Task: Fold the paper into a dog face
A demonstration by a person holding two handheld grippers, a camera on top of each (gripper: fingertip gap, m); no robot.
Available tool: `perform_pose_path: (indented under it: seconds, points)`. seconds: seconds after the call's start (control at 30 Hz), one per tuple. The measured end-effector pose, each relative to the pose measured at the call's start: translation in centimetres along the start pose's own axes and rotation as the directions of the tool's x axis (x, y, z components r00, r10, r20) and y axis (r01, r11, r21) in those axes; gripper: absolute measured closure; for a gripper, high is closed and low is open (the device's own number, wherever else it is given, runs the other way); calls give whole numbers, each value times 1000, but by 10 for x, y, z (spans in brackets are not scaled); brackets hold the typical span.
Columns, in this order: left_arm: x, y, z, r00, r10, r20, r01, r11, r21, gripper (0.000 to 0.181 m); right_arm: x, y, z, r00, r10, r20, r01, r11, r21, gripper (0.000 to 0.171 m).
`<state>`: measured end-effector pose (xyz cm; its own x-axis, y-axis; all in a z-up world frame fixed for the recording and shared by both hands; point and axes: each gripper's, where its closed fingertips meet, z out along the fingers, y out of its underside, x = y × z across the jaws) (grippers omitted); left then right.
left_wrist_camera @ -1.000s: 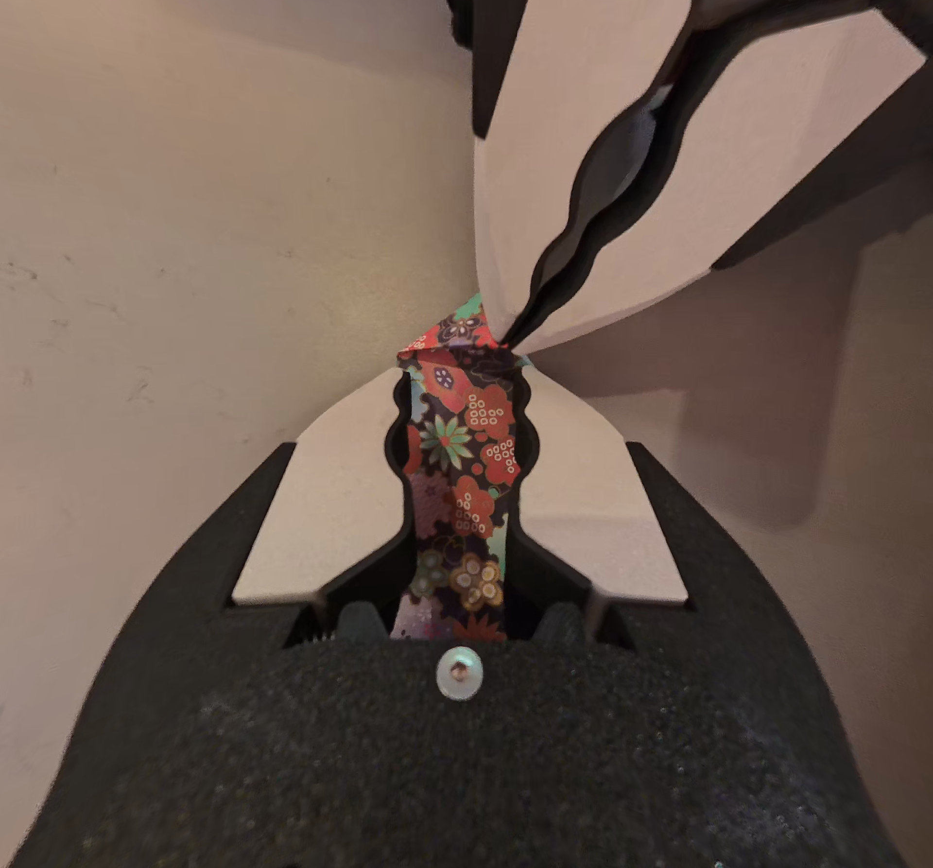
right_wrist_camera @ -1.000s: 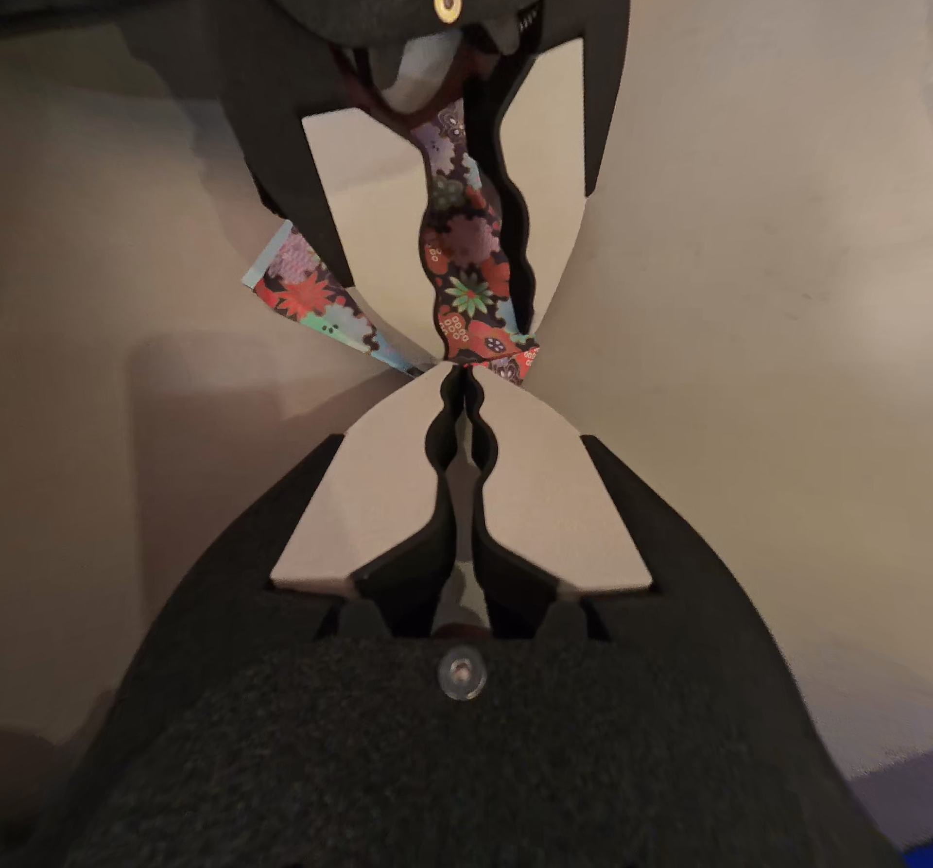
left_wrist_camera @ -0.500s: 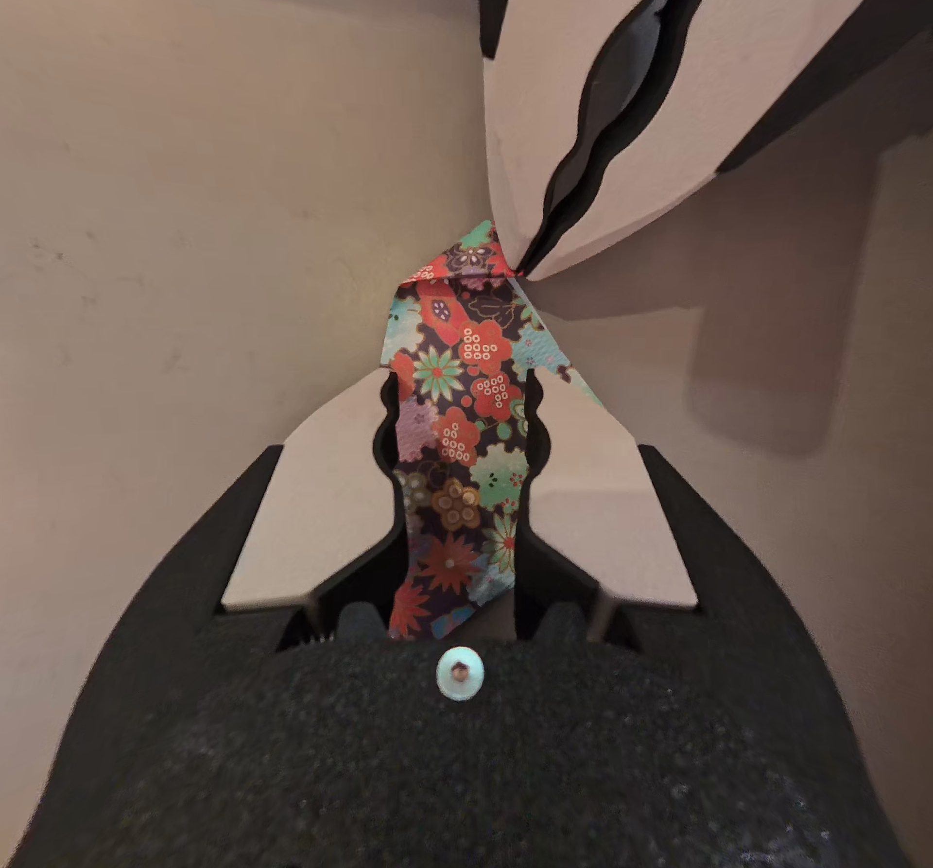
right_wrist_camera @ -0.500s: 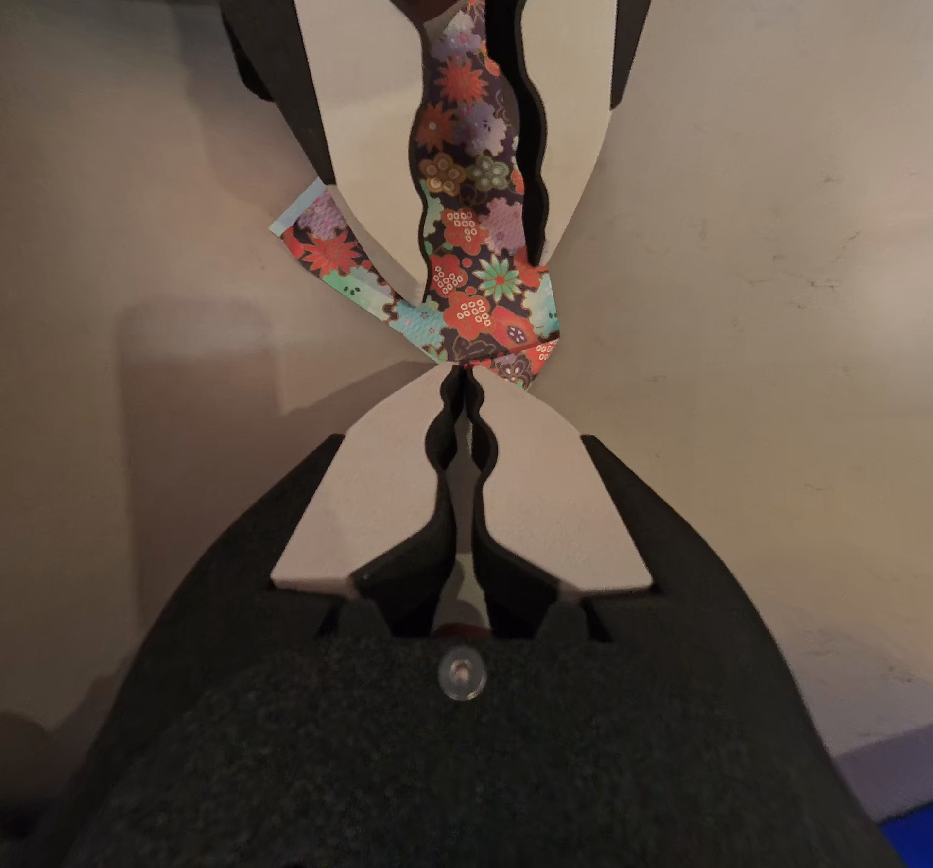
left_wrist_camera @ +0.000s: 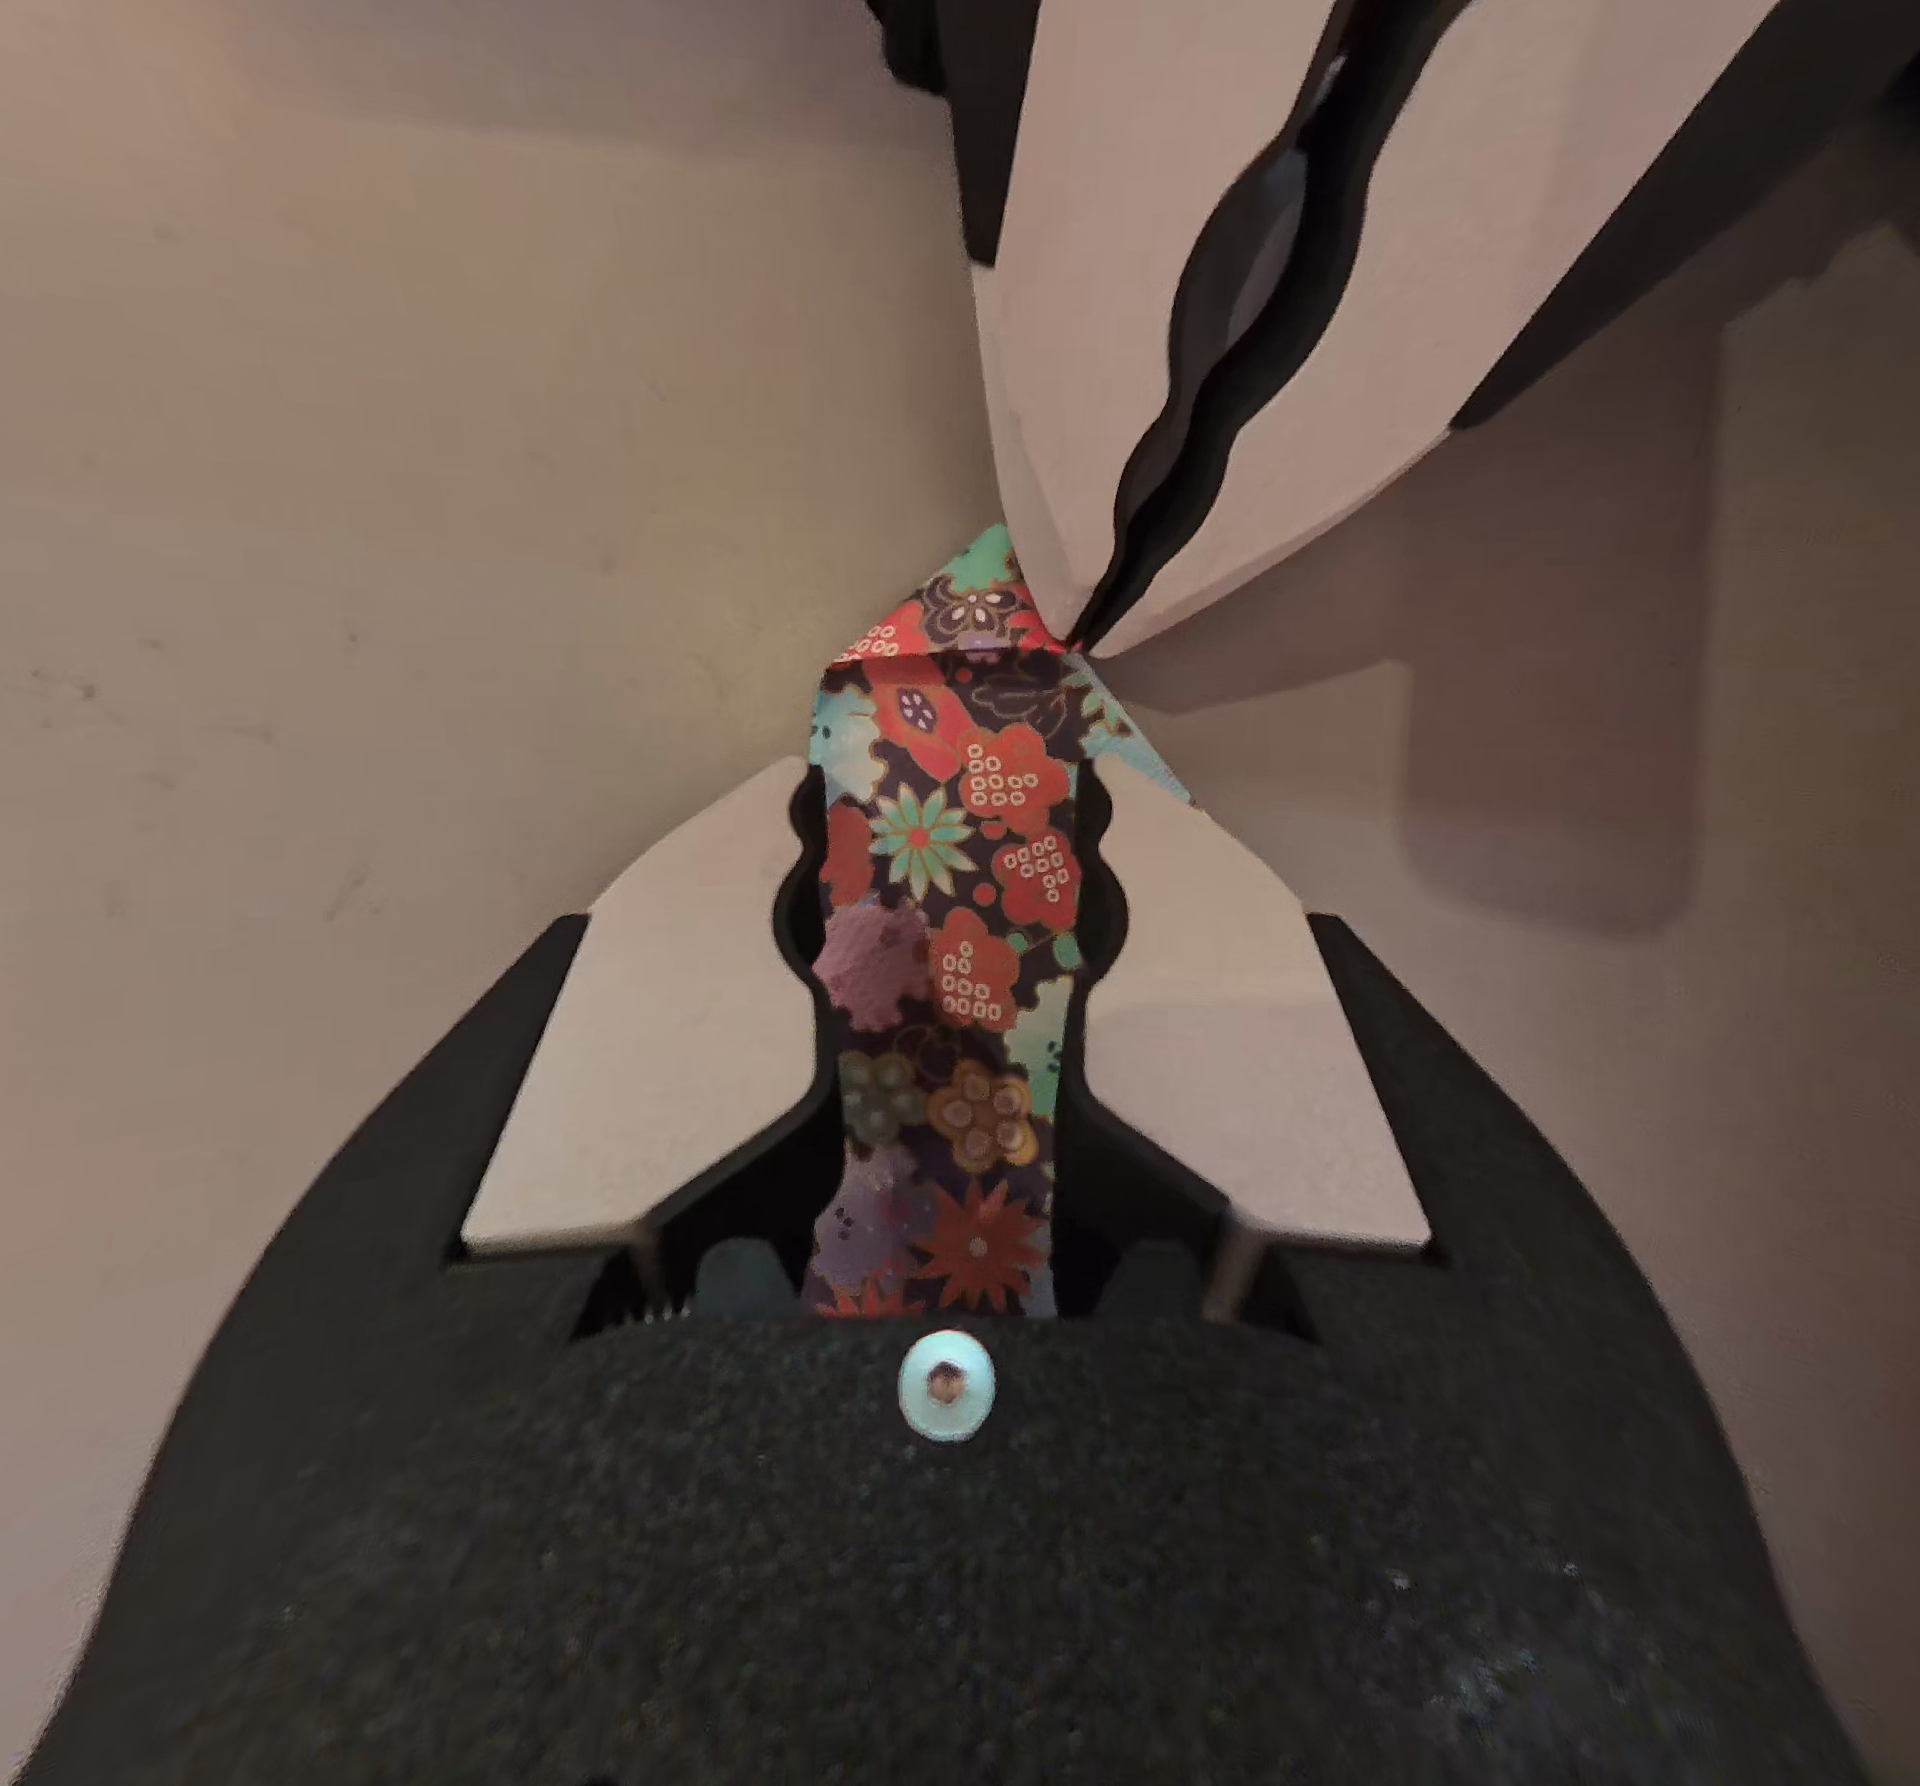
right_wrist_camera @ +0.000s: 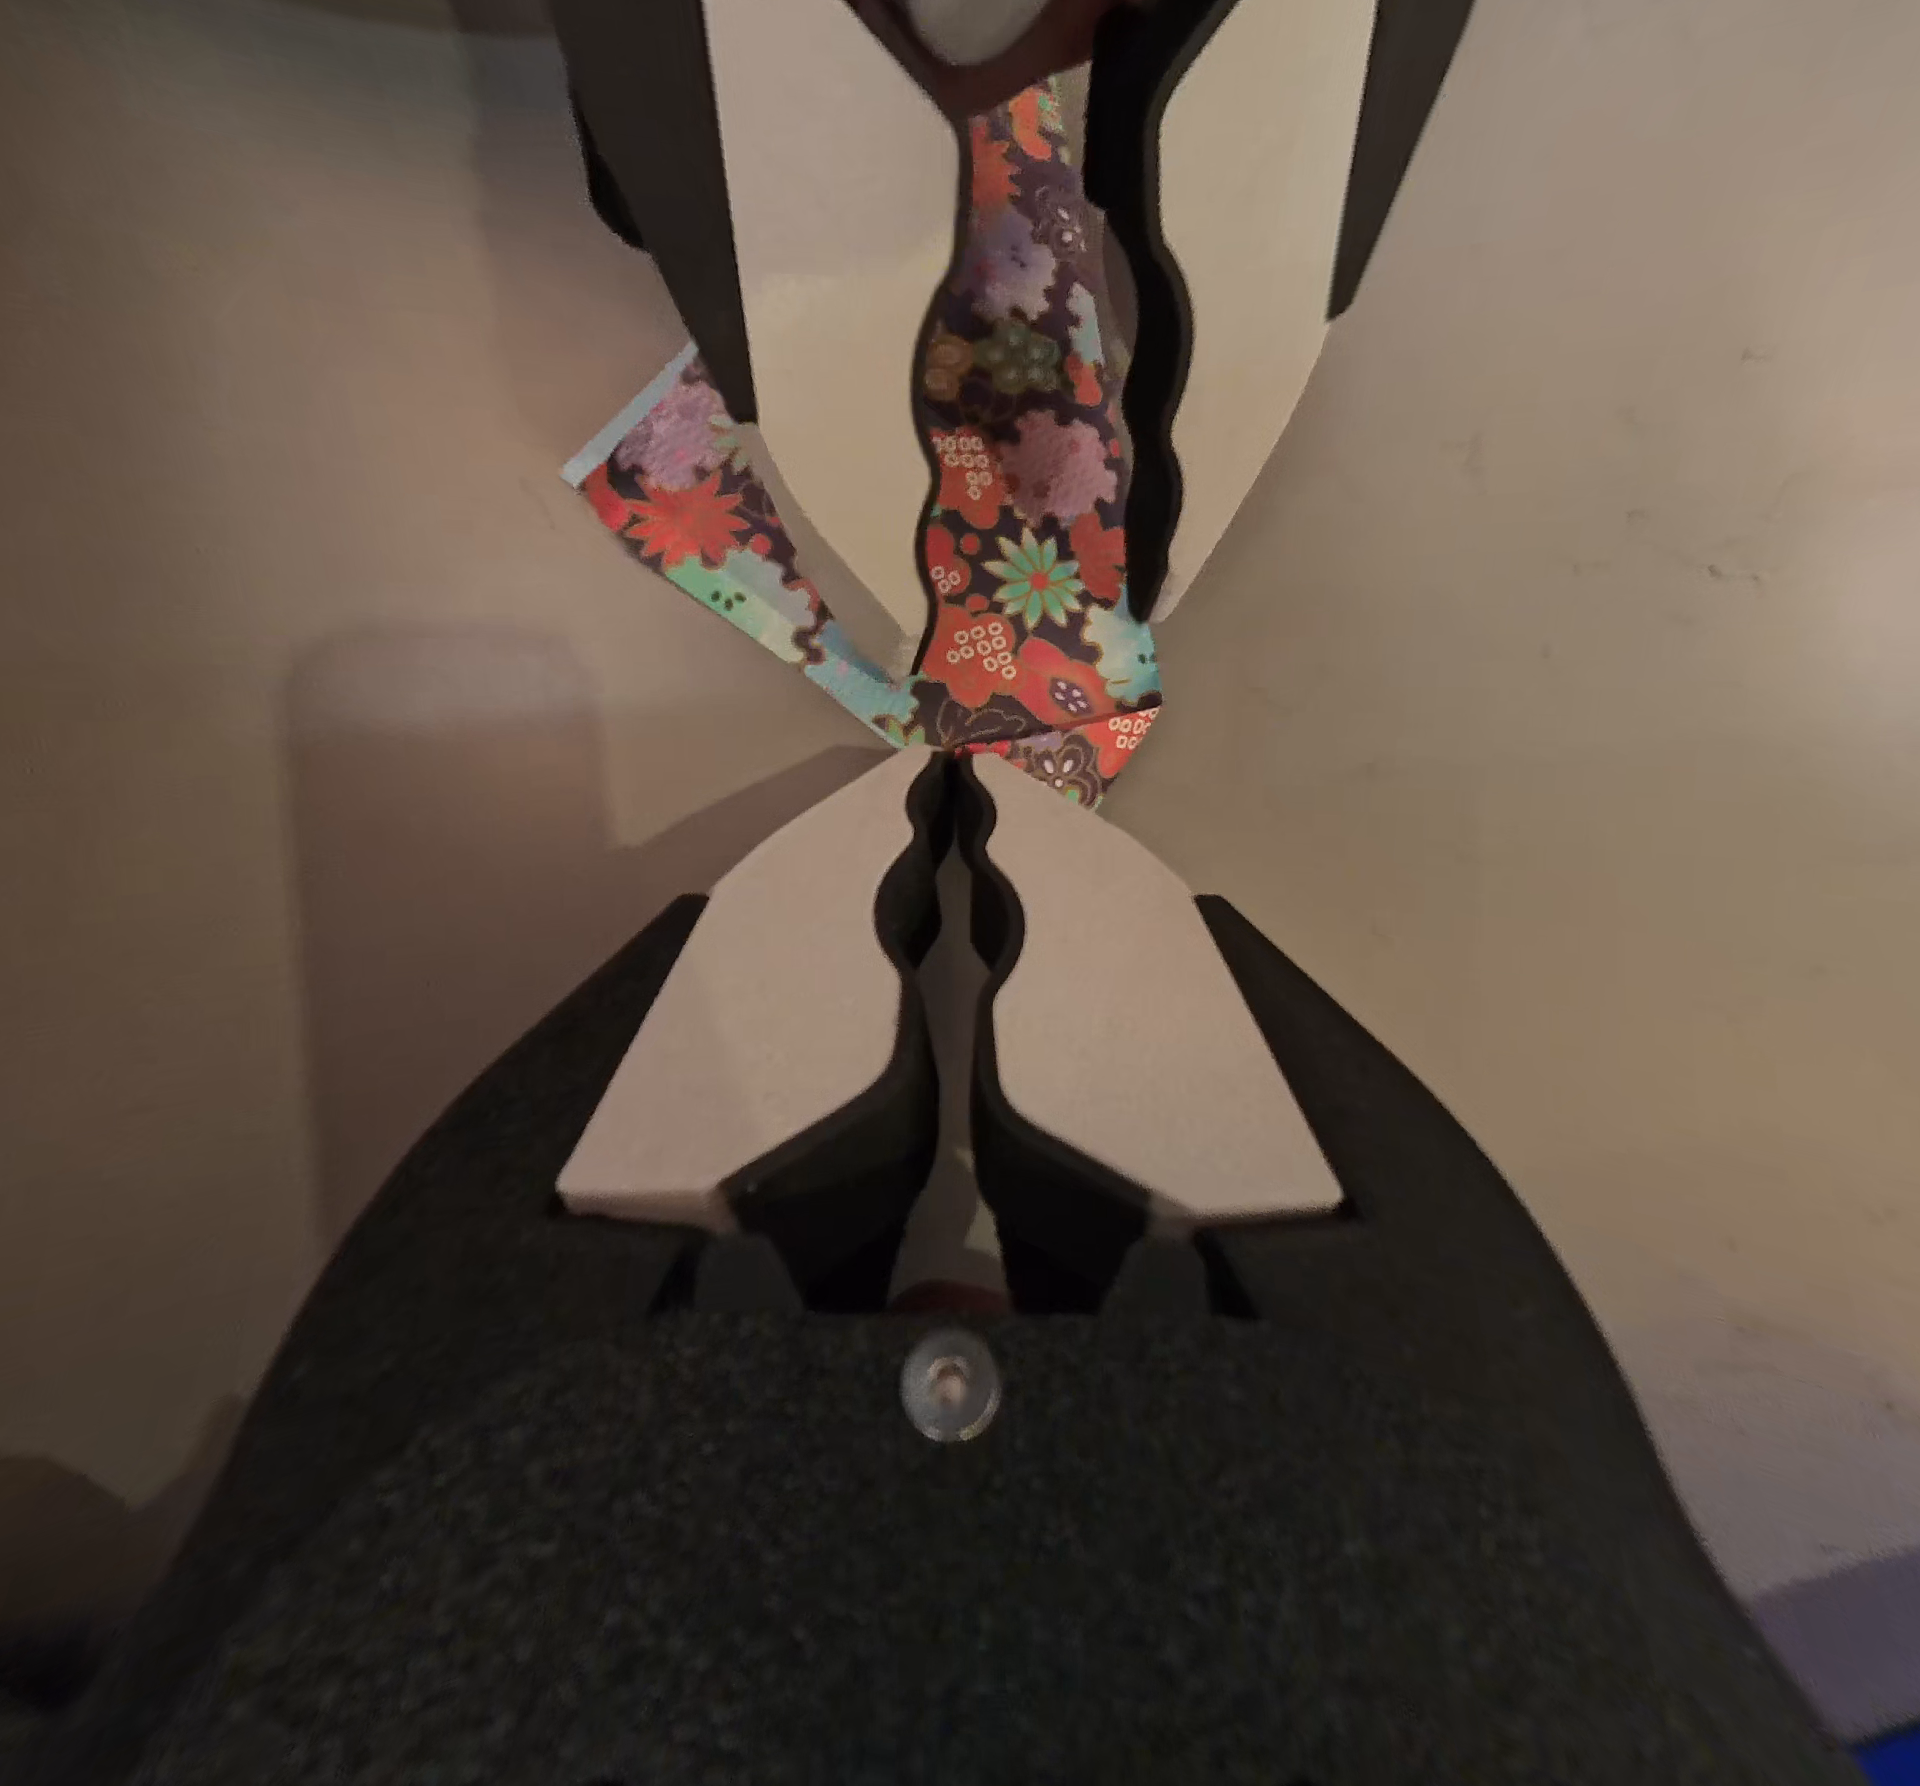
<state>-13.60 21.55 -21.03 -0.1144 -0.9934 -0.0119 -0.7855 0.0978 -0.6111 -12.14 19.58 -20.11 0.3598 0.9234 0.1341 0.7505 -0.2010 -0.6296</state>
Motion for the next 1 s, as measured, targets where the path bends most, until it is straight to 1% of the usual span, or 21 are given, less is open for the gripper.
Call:
perform_pose_path:
  seconds: [0.2,0.33,0.67,1.0]
  points:
    - [0,0,1,1000,-20,5,20,1000,15,136,-1,-4,-1,1000,-12,-16,12,1000,9,171]
    - [0,-1,1,999,-30,11,30,999,19,136,-10,-9,1,998,-56,-19,56,998,5,171]
    - [0,-1,1,999,-42,21,41,999,35,136,-18,1,4,994,-91,-54,88,994,-58,171]
    - [1,-1,1,997,-67,39,65,997,48,136,-23,0,8,990,-128,-65,120,986,-118,171]
